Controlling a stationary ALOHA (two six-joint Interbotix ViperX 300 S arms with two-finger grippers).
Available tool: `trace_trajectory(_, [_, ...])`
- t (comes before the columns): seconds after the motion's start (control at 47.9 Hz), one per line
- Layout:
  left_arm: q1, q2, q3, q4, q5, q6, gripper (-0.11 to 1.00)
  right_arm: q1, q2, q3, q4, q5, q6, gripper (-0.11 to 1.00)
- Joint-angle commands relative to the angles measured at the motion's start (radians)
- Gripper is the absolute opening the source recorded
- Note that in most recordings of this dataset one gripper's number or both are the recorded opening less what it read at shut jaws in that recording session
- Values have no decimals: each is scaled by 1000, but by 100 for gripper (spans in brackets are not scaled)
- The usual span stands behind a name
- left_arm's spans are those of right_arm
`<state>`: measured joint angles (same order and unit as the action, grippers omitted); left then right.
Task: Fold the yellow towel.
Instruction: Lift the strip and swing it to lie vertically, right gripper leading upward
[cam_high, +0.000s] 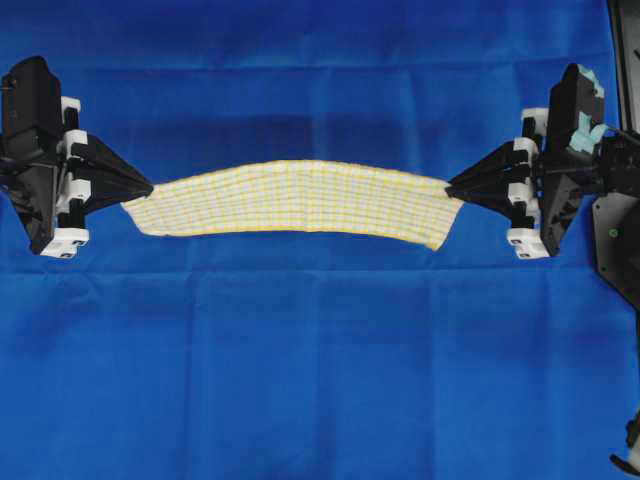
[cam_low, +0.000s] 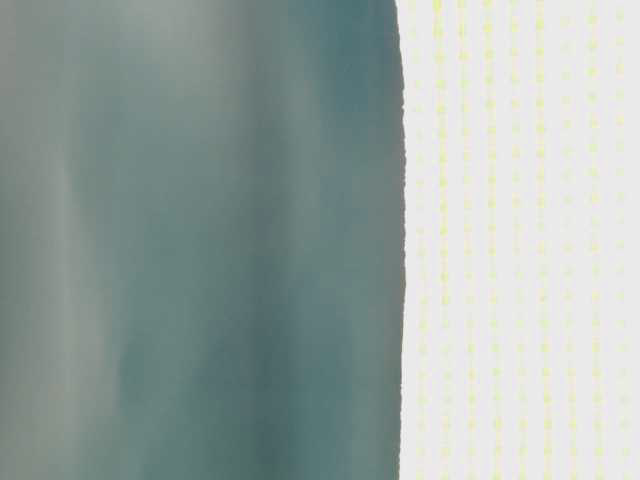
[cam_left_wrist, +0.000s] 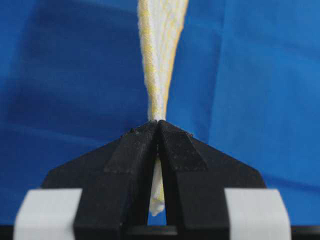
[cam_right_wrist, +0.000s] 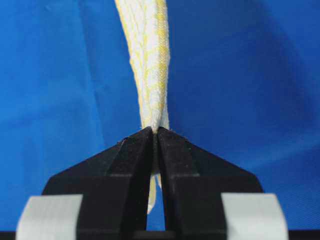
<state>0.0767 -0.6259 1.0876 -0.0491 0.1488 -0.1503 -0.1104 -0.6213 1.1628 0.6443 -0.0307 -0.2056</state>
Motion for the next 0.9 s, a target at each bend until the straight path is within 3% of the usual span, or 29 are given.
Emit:
trace_trajectory(0.0, [0,-5,-11,2,-6,2,1,-14,9,-25,-3,-23,-2,3])
trace_trajectory(0.125, [-20,3,-14,2,-31,-5,1,-49,37,-32,-3,-60,-2,3])
trace_trajectory(0.397, [-150,97,-51,2,-192,-3,1,-202,137,-84,-5,-120,-14,3])
trace_trajectory(0.648, [-238,304,-201,3,-232,9,1,-330,273,-195,-20,-126,-71,3])
trace_trajectory(0.878, [-296,474,-360,3,-230,55,1,-393,390,-310,-20,-126,-132,3])
